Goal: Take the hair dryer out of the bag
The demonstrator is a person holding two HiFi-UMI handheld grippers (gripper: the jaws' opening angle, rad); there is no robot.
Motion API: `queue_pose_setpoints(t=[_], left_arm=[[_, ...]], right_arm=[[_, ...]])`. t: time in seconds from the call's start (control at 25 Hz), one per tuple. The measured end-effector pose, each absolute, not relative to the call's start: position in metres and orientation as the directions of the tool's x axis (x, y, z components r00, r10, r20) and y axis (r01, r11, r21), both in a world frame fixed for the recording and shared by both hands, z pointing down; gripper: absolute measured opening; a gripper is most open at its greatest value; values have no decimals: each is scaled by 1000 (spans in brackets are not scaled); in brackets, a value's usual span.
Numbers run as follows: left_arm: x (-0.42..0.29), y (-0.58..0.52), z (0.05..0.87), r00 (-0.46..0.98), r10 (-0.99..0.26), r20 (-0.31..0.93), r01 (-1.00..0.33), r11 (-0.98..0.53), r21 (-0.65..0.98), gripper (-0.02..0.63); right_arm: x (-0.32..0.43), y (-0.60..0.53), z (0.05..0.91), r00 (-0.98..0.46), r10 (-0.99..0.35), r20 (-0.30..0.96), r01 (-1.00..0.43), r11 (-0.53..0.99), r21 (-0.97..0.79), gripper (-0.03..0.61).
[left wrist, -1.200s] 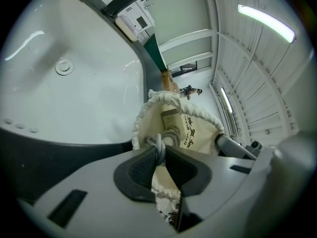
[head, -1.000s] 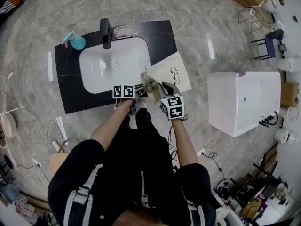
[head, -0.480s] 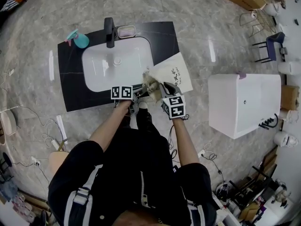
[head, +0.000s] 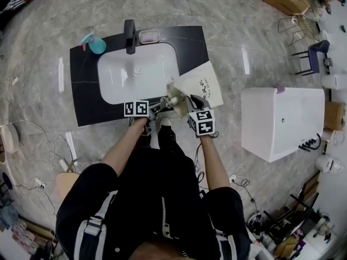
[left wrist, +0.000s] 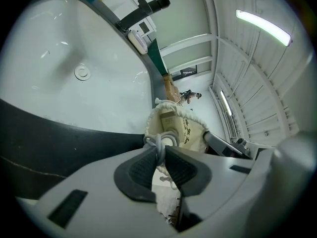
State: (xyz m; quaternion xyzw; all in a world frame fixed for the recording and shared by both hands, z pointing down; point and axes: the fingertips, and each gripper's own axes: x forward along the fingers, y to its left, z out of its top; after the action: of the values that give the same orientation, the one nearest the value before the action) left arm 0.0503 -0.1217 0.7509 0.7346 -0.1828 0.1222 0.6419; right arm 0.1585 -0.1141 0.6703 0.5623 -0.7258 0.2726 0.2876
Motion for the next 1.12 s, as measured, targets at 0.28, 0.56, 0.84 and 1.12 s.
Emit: queue_pose_setpoints(t=[0.28, 0.56, 0.84, 1.12], left_arm=[[28, -122, 747, 897, -133, 422, -438, -131, 890, 67], [1, -121, 748, 886, -166, 432, -453, -112, 885, 66], [-19, -126, 751, 869, -197, 454, -481, -121, 868, 63], [-25, -127, 763, 843, -190, 503, -529, -124, 840, 64]], right_arm=[[158, -112, 673, -204, -656, 727, -973, 216, -78, 60], [159, -111, 672, -205, -654, 728, -973, 218, -78, 60], [157, -109, 676, -209, -650, 731, -972, 219, -84, 58], [156, -108, 678, -219, -645, 732, -970, 227, -91, 58]])
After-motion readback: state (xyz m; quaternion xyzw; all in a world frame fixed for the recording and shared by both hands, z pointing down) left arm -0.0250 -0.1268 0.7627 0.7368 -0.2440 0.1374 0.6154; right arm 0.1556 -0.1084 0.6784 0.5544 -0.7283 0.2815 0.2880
